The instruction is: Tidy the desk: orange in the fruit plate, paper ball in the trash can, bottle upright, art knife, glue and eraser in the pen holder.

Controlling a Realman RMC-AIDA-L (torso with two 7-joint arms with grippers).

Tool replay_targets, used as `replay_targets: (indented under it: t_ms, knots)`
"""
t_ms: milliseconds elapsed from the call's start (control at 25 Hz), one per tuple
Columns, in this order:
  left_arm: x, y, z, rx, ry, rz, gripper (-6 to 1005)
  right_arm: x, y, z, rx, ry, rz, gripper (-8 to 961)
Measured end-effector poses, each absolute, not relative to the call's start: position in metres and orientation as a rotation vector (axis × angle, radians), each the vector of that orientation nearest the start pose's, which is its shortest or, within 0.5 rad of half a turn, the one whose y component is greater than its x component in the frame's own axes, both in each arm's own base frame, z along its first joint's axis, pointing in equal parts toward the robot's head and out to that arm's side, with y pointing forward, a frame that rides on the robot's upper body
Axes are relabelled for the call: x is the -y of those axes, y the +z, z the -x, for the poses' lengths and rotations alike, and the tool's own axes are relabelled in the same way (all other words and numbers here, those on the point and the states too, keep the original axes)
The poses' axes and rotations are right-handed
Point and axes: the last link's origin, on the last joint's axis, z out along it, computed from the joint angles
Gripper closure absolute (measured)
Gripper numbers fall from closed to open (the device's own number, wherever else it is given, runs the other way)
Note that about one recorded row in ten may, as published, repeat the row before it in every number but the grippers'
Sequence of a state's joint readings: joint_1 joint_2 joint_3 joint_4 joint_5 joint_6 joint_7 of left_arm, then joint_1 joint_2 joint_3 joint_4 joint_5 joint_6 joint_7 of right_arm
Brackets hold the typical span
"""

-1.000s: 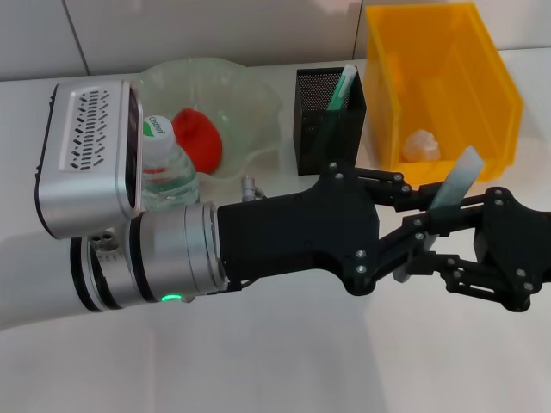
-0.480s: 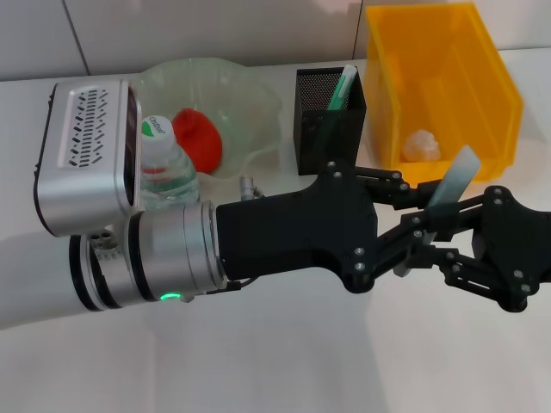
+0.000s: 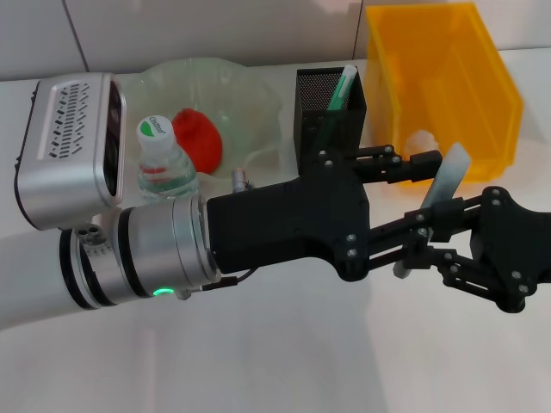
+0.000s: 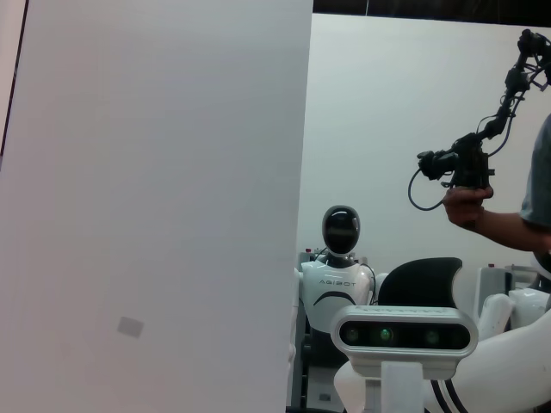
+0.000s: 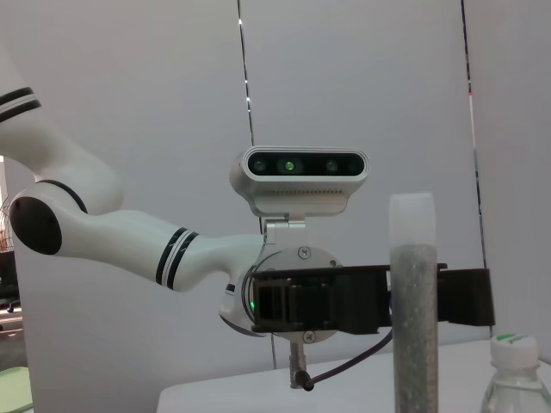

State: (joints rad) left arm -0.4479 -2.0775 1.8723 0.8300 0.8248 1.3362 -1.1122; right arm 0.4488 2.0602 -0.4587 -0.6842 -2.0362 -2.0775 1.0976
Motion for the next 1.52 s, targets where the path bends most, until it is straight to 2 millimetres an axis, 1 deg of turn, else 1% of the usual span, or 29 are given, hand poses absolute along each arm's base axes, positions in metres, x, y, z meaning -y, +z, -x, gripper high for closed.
replay_targets:
  t_ms: [200,320,400,520,600,640,720,840,1000,1240,1360,1520]
  knots:
    - [-0.278,-0.078,0.114,0.114,-1.423,2.809,559,-0.262,0.043,-0.263,-0.193,1.086,2.792,783]
    - [-0.276,-0.074,0.115,0.103,-1.443,2.809,418,-0.266,0.042,-0.267,-0.222,1.060,2.747,779]
    - [-0.275,-0.072,0.117,0.104,-1.456,2.804,324,-0.271,0.041,-0.270,-0.250,1.050,2.691,777]
    - [-0.274,-0.069,0.125,0.116,-1.448,2.777,248,-0.279,0.042,-0.273,-0.279,1.072,2.574,773]
    - [-0.271,-0.069,0.137,0.103,-1.418,2.747,198,-0.288,0.043,-0.273,-0.282,1.120,2.455,770]
    - [-0.271,-0.069,0.139,0.100,-1.413,2.743,198,-0.292,0.043,-0.272,-0.279,1.137,2.406,769]
    - [-0.266,-0.071,0.151,0.102,-1.387,2.729,198,-0.305,0.039,-0.269,-0.270,1.152,2.312,766]
    - [-0.261,-0.073,0.163,0.143,-1.384,2.726,198,-0.327,0.027,-0.263,-0.242,1.132,2.197,762]
    - [-0.255,-0.074,0.173,0.197,-1.389,2.728,198,-0.354,0.011,-0.254,-0.215,1.060,2.077,757]
    - [-0.253,-0.075,0.178,0.212,-1.384,2.736,198,-0.382,-0.010,-0.240,-0.225,0.954,2.040,749]
    - [-0.252,-0.075,0.179,0.202,-1.385,2.733,198,-0.390,-0.017,-0.236,-0.229,0.910,2.035,745]
    - [-0.252,-0.075,0.181,0.208,-1.386,2.729,198,-0.395,-0.024,-0.238,-0.269,0.855,2.047,740]
